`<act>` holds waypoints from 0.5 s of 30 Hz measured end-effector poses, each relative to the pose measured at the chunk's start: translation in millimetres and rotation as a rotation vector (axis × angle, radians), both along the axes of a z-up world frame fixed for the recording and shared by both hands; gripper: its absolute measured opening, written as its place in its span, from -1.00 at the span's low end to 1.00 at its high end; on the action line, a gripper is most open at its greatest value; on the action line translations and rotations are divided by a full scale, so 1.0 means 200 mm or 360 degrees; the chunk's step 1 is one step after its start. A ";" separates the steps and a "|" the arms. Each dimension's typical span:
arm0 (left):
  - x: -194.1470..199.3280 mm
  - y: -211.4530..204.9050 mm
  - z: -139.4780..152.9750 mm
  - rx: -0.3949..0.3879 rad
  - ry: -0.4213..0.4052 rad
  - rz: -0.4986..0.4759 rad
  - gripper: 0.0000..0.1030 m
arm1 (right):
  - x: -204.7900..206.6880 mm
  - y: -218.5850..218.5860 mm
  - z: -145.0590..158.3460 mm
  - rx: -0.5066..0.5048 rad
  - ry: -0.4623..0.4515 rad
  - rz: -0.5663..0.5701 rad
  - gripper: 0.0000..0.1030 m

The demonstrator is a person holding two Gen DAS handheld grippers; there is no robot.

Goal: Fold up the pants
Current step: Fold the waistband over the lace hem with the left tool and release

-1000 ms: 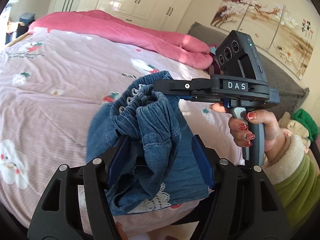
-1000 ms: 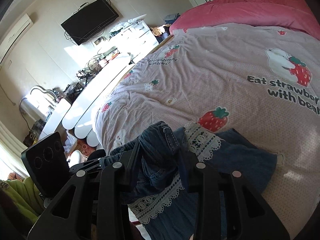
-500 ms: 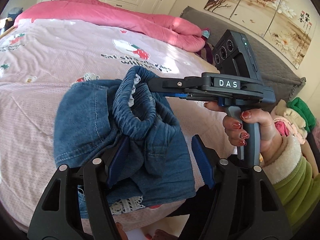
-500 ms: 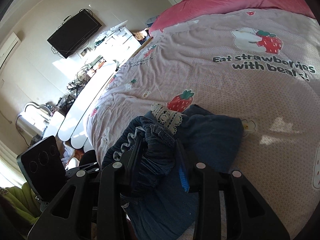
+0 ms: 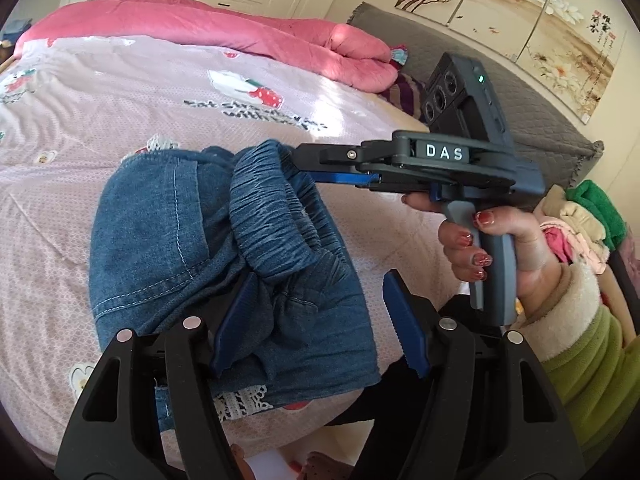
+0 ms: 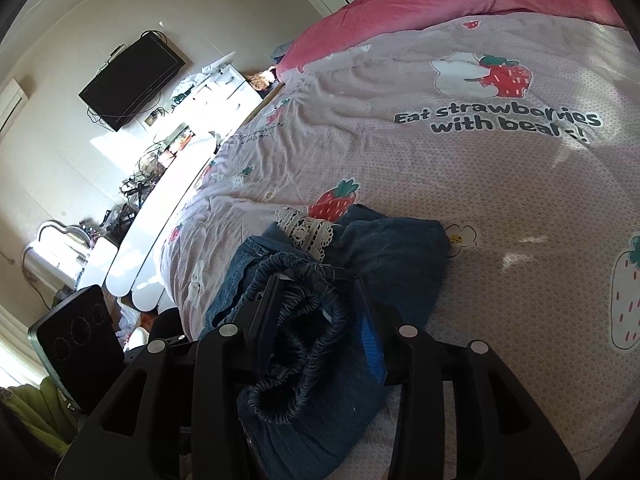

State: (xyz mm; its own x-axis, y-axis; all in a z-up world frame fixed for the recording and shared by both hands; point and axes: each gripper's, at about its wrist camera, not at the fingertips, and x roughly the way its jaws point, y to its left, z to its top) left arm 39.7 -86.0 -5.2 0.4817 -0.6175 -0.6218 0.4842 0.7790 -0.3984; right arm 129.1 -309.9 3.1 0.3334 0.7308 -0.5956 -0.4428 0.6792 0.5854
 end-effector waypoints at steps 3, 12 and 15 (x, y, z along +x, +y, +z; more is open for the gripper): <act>-0.02 0.04 0.03 -0.0034 -0.0009 0.0013 0.18 | -0.01 -0.04 0.02 0.0000 -0.0018 -0.0031 -0.06; -0.05 0.29 0.15 0.0024 -0.0108 0.0201 0.55 | -0.15 -0.08 0.14 -0.0120 -0.0185 -0.0106 0.24; 0.00 0.43 0.16 0.0042 -0.0092 0.0346 0.62 | -0.25 -0.03 0.21 -0.0148 -0.0290 -0.0045 0.33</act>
State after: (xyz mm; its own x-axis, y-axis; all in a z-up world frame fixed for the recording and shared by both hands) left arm 40.5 -0.3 27.8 0.6369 -0.4790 -0.6041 0.3253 0.8774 -0.3527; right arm 79.6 -315.2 44.8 0.4614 0.6643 -0.5880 -0.5155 0.7402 0.4317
